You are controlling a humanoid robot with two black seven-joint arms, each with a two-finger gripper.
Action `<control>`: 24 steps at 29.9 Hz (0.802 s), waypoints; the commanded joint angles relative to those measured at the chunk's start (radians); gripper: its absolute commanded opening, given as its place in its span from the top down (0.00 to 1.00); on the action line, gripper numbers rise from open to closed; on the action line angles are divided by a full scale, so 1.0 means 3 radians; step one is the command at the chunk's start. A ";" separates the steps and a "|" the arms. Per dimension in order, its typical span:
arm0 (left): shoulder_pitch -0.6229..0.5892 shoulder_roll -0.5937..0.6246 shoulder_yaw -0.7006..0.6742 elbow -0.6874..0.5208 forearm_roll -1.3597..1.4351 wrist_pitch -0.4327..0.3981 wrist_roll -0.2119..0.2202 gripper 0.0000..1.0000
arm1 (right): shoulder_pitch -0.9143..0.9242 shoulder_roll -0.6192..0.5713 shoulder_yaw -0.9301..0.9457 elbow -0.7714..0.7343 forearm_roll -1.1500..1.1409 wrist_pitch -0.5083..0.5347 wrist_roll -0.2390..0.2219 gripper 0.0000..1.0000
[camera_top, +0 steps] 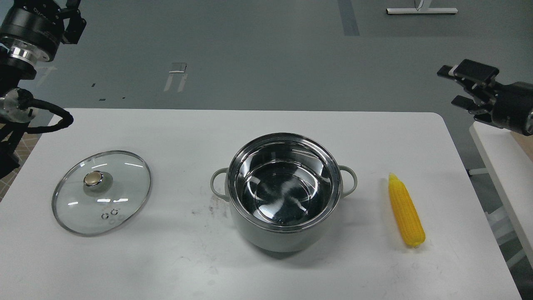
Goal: Open pot and put corn in
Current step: 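Lower the right gripper onto the yellow corn cob and grasp it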
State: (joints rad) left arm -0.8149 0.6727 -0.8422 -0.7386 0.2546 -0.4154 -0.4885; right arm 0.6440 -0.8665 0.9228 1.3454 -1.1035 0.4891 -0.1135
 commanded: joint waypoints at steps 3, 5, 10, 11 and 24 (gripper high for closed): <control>0.0134 -0.0074 -0.0189 -0.0018 -0.0184 -0.0244 -0.0001 0.02 | -0.0060 -0.0041 -0.0345 0.0521 -0.0810 -0.0001 -0.0158 0.00; 0.0139 -0.0151 -0.0169 -0.0018 -0.0184 -0.0244 -0.0001 0.02 | -0.0066 -0.0036 -0.0646 0.0700 -0.1004 -0.0001 -0.0225 0.00; 0.0139 -0.0161 -0.0158 -0.0018 -0.0184 -0.0244 -0.0001 0.02 | -0.0116 0.0066 -0.1045 0.0731 -0.1556 -0.0001 -0.0317 0.00; 0.0139 -0.0166 -0.0158 -0.0013 -0.0184 -0.0244 -0.0001 0.02 | -0.0167 0.0081 -0.1092 0.0726 -0.1684 -0.0001 -0.0317 0.00; 0.0099 -0.0443 -0.0153 -0.0013 -0.0143 -0.0170 -0.0001 0.02 | -0.0490 0.0301 -0.1113 0.0327 -0.1926 -0.0001 -0.0389 0.09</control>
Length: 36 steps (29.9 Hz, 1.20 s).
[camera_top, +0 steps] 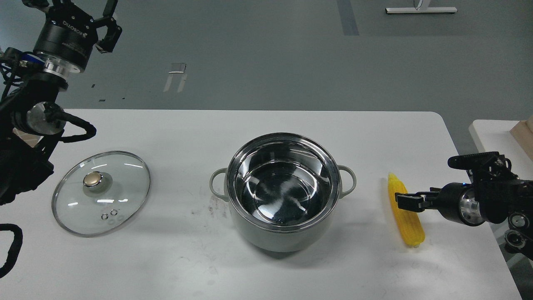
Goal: Open pot and put corn in
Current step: 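Lower the right gripper onto the yellow corn cob and grasp it, then lift the corn cob upright with the right gripper, then carry the corn cob over the open pot and lower it inside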
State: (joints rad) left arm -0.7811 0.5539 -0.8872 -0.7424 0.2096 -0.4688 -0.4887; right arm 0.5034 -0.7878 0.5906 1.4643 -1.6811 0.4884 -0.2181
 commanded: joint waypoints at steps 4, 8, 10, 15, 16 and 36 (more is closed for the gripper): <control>-0.0025 -0.0051 -0.0008 0.0000 0.0007 0.0008 0.0000 0.02 | -0.0062 0.0192 0.0010 -0.0095 -0.0005 0.0001 -0.0050 0.23; -0.0025 -0.0046 -0.0008 0.0000 0.0007 0.0008 0.0000 0.02 | -0.0078 0.0233 0.0005 -0.0120 -0.0005 0.0001 -0.0111 0.37; -0.0020 -0.0041 -0.0008 0.0000 0.0007 0.0003 0.0000 0.02 | -0.0118 0.0233 0.0005 -0.0136 -0.0005 0.0001 -0.0117 0.55; -0.0020 -0.0031 -0.0008 0.0000 0.0007 0.0003 0.0000 0.02 | -0.0129 0.0233 0.0020 -0.0121 0.0010 0.0001 -0.0117 0.89; -0.0020 -0.0031 -0.0014 0.0000 0.0007 0.0008 0.0000 0.02 | -0.0129 0.0218 0.0036 -0.0115 0.0010 0.0001 -0.0117 0.95; -0.0045 -0.0036 -0.0039 -0.0026 0.0007 0.0013 0.0000 0.02 | 0.0596 0.0907 0.1366 0.0442 0.0250 0.0001 -0.0112 1.00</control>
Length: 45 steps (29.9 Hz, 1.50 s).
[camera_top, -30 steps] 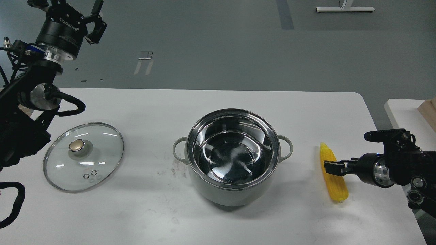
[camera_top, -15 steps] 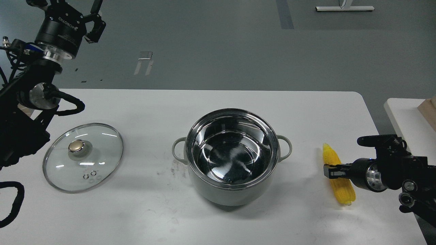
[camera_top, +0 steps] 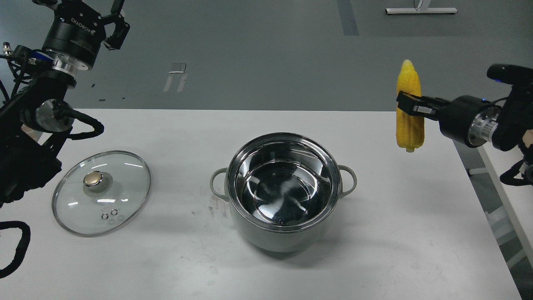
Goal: Open pot and put corn in
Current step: 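Carry the corn cob over the open pot and lower it inside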
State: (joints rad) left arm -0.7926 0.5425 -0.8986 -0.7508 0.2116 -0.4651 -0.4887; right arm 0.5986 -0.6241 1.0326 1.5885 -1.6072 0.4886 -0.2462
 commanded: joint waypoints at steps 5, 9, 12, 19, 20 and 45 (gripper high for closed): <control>-0.0012 0.0017 -0.0016 0.0002 -0.0020 0.0006 0.0000 0.02 | 0.0627 0.0617 -0.0658 0.0033 0.0004 0.0000 -0.0018 1.00; -0.0007 0.0032 -0.0021 0.0002 -0.0036 0.0001 0.0000 0.02 | 0.0929 0.0776 -0.1319 0.0013 -0.0022 0.0000 -0.0018 1.00; -0.0007 0.0038 -0.0021 0.0002 -0.0036 0.0001 0.0000 0.02 | 0.0960 0.0878 -0.1540 -0.0013 -0.0042 0.0000 -0.0023 1.00; -0.0068 0.0027 -0.0026 0.0002 -0.0046 -0.0004 0.0000 0.02 | 0.0925 0.0986 -0.1974 -0.0146 -0.0354 0.0000 -0.0023 1.00; -0.0073 0.0027 -0.0026 0.0002 -0.0046 -0.0004 0.0000 0.02 | 0.0919 0.0991 -0.1975 -0.0146 -0.0354 0.0000 -0.0028 1.00; -0.0083 0.0022 -0.0026 0.0012 -0.0041 -0.0035 0.0000 0.02 | 0.0674 0.1124 -0.2000 -0.0146 -0.0354 0.0000 -0.0084 0.35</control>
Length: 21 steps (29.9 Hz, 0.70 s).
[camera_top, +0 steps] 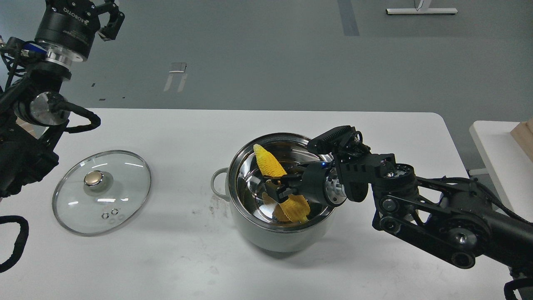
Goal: Open pot and put corn in
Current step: 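Carry the corn cob over the open pot and lower it inside, then release the corn and raise the right gripper out of the pot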
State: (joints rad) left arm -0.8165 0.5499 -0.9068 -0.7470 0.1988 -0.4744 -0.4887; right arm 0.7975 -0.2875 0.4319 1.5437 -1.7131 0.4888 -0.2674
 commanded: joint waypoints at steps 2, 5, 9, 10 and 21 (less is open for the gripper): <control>-0.0004 -0.0008 0.0001 0.0000 0.0002 -0.0009 0.0000 0.02 | 0.0011 0.0002 0.0007 0.0003 -0.0001 0.0000 -0.0008 0.19; -0.0004 -0.0008 0.0001 0.0000 0.0002 -0.0009 0.0000 0.02 | 0.0011 0.0002 0.0007 0.0009 0.0009 0.0000 -0.0008 0.00; -0.0004 -0.0008 0.0001 0.0000 0.0002 -0.0009 0.0000 0.02 | 0.0000 0.0002 0.0007 0.0014 0.0009 0.0000 -0.0008 0.00; -0.0004 -0.0008 0.0001 0.0000 0.0002 -0.0009 0.0000 0.02 | 0.0000 0.0002 0.0018 0.0014 0.0009 0.0000 -0.0003 0.00; 0.0007 0.0008 0.0001 0.0000 -0.0003 -0.0034 0.0000 0.02 | 0.0067 0.0355 0.1576 -0.0073 0.0014 0.0000 0.0027 0.00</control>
State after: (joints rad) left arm -0.8177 0.5527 -0.9051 -0.7472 0.1995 -0.4806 -0.4887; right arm 0.8163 -0.2041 0.7532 1.5296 -1.7097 0.4888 -0.2622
